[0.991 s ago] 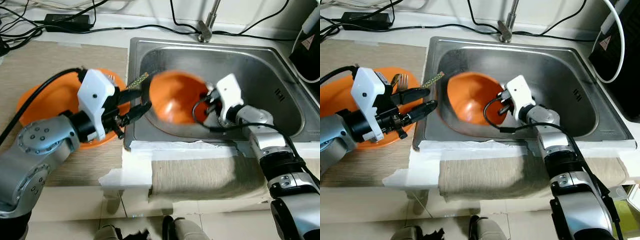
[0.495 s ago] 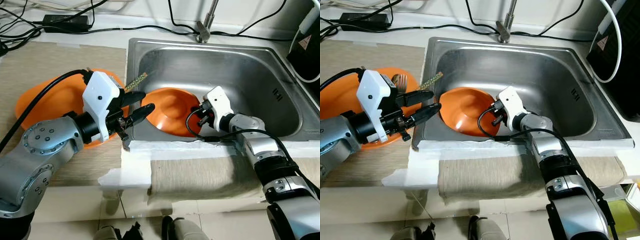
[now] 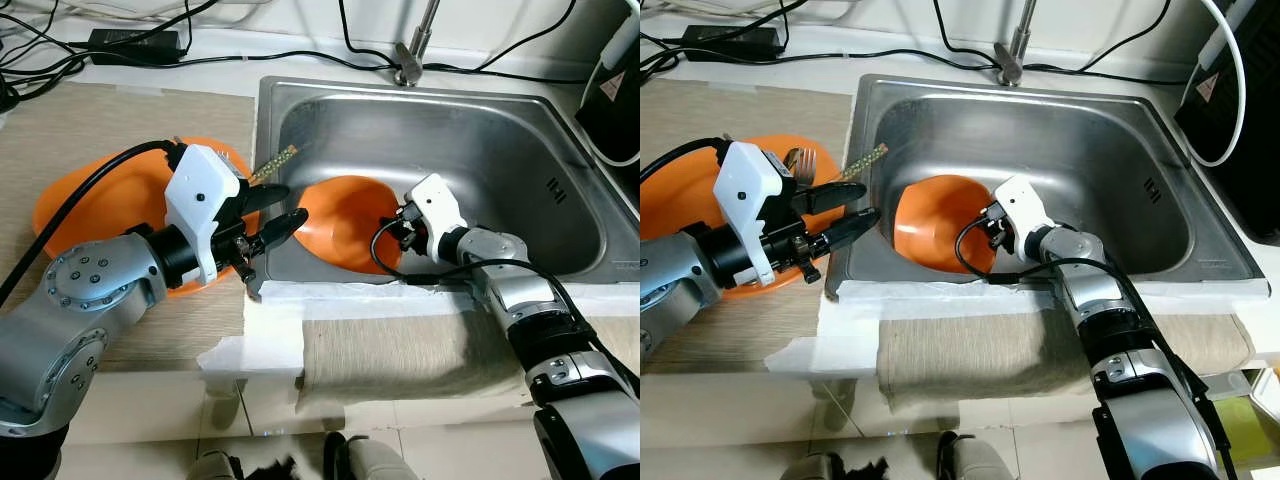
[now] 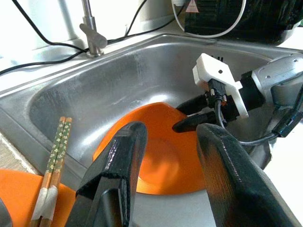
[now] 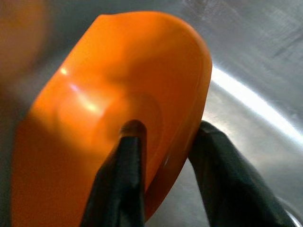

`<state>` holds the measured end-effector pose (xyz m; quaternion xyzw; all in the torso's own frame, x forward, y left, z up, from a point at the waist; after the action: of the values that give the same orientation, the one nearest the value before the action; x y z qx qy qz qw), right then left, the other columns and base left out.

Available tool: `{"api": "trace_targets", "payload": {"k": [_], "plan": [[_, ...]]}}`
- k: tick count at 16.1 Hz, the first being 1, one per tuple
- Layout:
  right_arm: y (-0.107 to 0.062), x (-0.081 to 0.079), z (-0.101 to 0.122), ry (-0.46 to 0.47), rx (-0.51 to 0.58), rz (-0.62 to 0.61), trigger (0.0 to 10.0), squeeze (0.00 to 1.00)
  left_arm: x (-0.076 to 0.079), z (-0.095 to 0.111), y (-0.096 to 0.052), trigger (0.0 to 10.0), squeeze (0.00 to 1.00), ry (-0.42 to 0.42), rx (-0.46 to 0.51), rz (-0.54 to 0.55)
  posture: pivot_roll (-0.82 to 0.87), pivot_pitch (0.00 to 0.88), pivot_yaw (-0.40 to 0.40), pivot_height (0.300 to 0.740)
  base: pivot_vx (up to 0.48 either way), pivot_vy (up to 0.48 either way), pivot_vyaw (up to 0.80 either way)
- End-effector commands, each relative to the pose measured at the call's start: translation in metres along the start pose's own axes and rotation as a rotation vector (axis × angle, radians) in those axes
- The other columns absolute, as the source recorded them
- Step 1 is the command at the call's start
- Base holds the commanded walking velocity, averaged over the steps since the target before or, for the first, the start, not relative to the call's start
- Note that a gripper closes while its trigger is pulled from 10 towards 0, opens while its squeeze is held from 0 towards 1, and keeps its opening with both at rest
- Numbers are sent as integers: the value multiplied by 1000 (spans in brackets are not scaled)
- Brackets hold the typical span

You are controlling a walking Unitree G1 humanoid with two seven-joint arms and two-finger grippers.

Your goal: Kitchen organization

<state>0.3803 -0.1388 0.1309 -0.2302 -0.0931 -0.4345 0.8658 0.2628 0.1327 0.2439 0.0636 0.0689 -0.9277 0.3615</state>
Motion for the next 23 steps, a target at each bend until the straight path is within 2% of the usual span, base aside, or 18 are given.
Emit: {"api": "trace_targets", "payload": {"k": [1, 6, 7, 8, 13, 15, 16, 18, 20, 23], "plan": [[-2, 8, 1, -55, -12, -29, 10000, 1000, 4, -2, 2, 10000, 0, 1, -6, -22, -138, 146, -108, 740, 0, 0, 0], [-3, 17, 11, -130, 28, -104, 10000, 1000, 2, -1, 1, 10000, 0, 7, -7, -17, -135, 151, -103, 740, 0, 0, 0], [-3, 18, 14, -139, 43, -119, 10000, 133, 2, -1, 1, 10000, 0, 8, -8, -16, -134, 150, -102, 740, 0, 0, 0], [-3, 21, 21, -149, 79, -138, 10000, 0, 2, -1, 1, 10000, 0, 9, -9, -16, -133, 151, -101, 740, 0, 0, 0], [-13, 22, 51, -152, 281, -200, 10000, 0, -6, -2, -2, 10000, 0, 10, -13, 32, -132, 166, -101, 740, 0, 0, 0], [-20, 24, 58, -62, 366, -242, 10000, 0, -14, -2, -6, 10000, 0, 14, -6, 81, -128, 167, -100, 740, 0, 0, 0], [-27, 26, 62, 12, 422, -277, 10000, 0, -23, 1, -10, 10000, 0, 13, 17, 143, -124, 168, -99, 740, 0, 0, 0], [-39, 26, 62, 99, 476, -319, 10000, 0, -37, 3, -19, 10000, 0, 6, 44, 239, -121, 172, -95, 740, 0, 0, 0], [-46, 26, 57, 161, 482, -358, 10000, 0, -42, 2, -24, 10000, 0, -8, 51, 285, -122, 173, -93, 740, 0, 0, 0], [-53, 27, 59, 224, 515, -389, 10000, 0, -43, 4, -25, 10000, 0, -15, 71, 296, -121, 175, -96, 740, 0, 0, 0]]}}
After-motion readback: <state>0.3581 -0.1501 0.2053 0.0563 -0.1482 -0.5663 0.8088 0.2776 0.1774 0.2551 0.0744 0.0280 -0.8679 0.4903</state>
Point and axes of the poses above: a point about 5 cm out from each wrist's last joint towards the gripper, its own y axis pointing out of the wrist towards the gripper, its own z axis along the axis of the wrist's last joint, x = y × z, the point moved 2 cm from there along y, pointing out of the wrist towards the gripper, and after that the axes turned 5 degrees about -y, right-handed, at the moved point
